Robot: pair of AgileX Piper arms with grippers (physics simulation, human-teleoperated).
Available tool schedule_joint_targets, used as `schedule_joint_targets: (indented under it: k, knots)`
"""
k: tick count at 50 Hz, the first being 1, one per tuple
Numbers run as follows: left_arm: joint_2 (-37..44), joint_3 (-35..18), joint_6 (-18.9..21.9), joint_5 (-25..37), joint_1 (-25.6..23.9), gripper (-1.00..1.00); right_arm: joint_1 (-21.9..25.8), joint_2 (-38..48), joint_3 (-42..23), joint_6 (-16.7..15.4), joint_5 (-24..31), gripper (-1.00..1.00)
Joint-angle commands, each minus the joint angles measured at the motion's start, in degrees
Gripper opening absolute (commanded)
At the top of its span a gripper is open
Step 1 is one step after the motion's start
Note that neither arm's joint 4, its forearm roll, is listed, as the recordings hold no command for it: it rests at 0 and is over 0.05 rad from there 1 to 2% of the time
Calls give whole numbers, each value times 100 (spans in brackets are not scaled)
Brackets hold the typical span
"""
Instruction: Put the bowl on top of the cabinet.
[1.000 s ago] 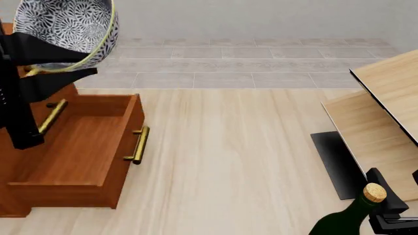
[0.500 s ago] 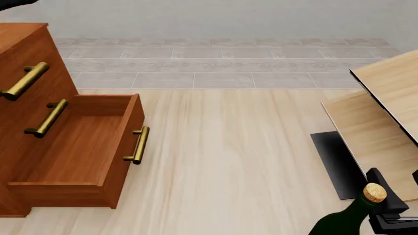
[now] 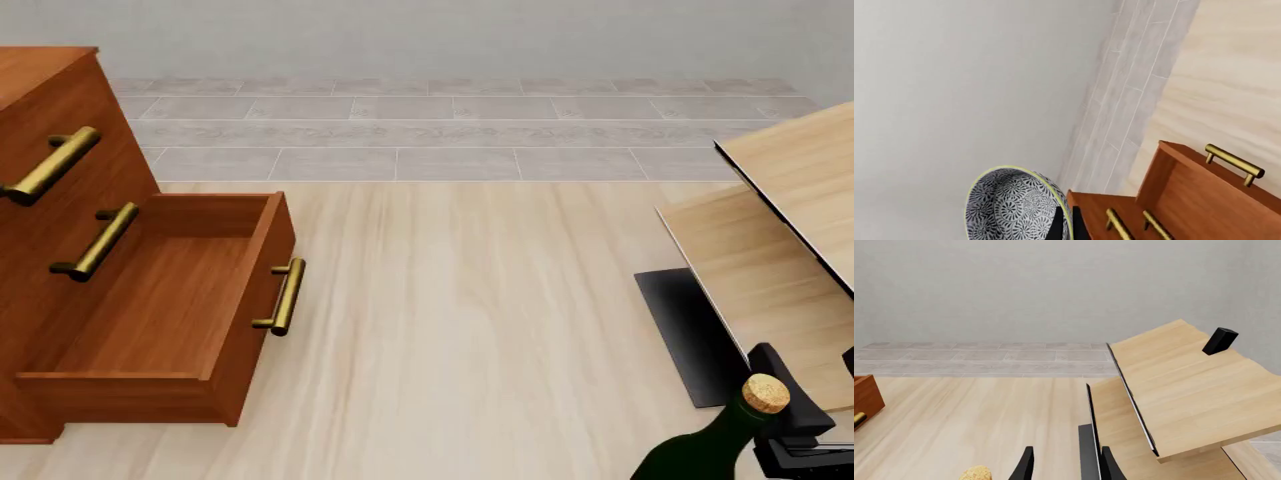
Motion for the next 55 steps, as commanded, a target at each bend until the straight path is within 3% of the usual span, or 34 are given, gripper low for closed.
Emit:
schedule_joint_targets:
  k: [1,7,20,27,33,49,55]
  knots:
    - [153,-484,-101,195,385,-100,1,0,-2,1,-1,100]
    - [284,-890,-294,315,553,-100,2,0,-2,1,-1,100]
    - [335,-1048,-375,418,929,-100,1,-1,-2,2,-1,100]
    - [597,-1279,-817,474,1285,-100,2,-1,-2,-1,-1,100]
    - [569,-763,-1143,281,1619,-100,1,-1,-2,0,-1,100]
    - [384,294,-1505,-160,2161,-100,1,-1,-2,0,-1,100]
    - [490,173,-1581,-103,2262,-100,0,0,-2,-1,-1,100]
